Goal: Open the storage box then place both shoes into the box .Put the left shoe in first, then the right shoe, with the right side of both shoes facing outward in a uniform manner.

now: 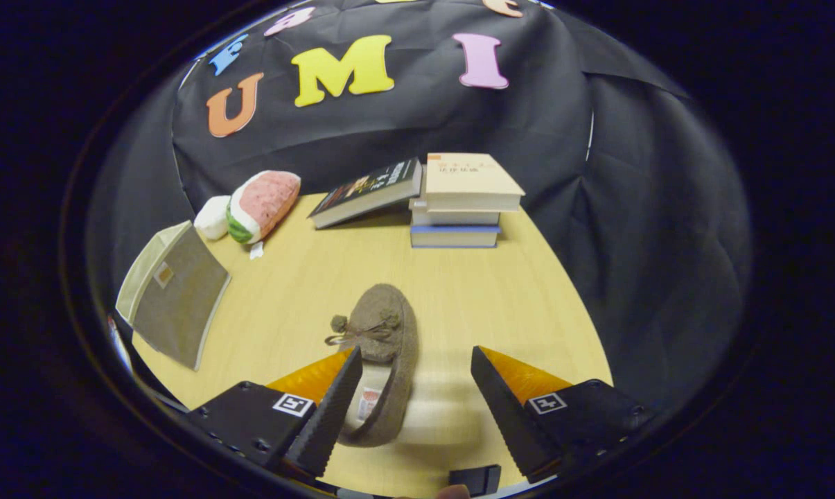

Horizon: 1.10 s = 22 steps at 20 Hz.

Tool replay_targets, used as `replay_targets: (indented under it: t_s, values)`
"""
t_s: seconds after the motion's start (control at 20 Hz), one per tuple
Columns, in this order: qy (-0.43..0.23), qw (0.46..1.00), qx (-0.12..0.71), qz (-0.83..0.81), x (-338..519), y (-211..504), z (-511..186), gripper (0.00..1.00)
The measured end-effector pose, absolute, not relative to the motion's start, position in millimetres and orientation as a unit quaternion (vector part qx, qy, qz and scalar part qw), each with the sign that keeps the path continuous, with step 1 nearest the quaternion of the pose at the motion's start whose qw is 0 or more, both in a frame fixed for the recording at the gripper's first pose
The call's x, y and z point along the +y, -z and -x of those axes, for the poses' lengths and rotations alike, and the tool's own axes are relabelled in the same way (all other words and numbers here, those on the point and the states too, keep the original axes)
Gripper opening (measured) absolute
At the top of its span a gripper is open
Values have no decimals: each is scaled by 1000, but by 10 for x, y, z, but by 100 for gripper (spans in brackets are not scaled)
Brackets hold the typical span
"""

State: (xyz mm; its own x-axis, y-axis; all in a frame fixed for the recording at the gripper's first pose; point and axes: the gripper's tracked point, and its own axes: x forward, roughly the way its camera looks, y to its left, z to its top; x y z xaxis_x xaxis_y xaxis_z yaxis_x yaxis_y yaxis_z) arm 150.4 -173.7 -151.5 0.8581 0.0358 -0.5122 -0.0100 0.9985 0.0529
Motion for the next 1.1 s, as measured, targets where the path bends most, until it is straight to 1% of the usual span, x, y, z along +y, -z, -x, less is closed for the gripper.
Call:
replay_targets:
  t_s: [0.1, 0.2, 0.3, 0.45, 0.65, 0.7, 0.8, 0.85, 1.1]
  values:
    - [-10, 959, 283, -20, -1729, 1631, -1570, 96]
    - [-12, 955, 295, -20, -1711, 1731, -1615, 92]
    - [-15, 951, 307, -22, -1671, 1819, -1637, 82]
    - [-21, 942, 333, -33, -1601, 1952, -1633, 66]
    - [-20, 931, 358, -66, -1561, 2049, -1651, 36]
    - [-14, 931, 359, -66, -1579, 2050, -1655, 32]
    - [2, 931, 359, -63, -1649, 2036, -1673, 20]
    - [2, 929, 365, -68, -1629, 2041, -1674, 1]
    - [8, 918, 372, -135, -1562, 1934, -1604, 0]
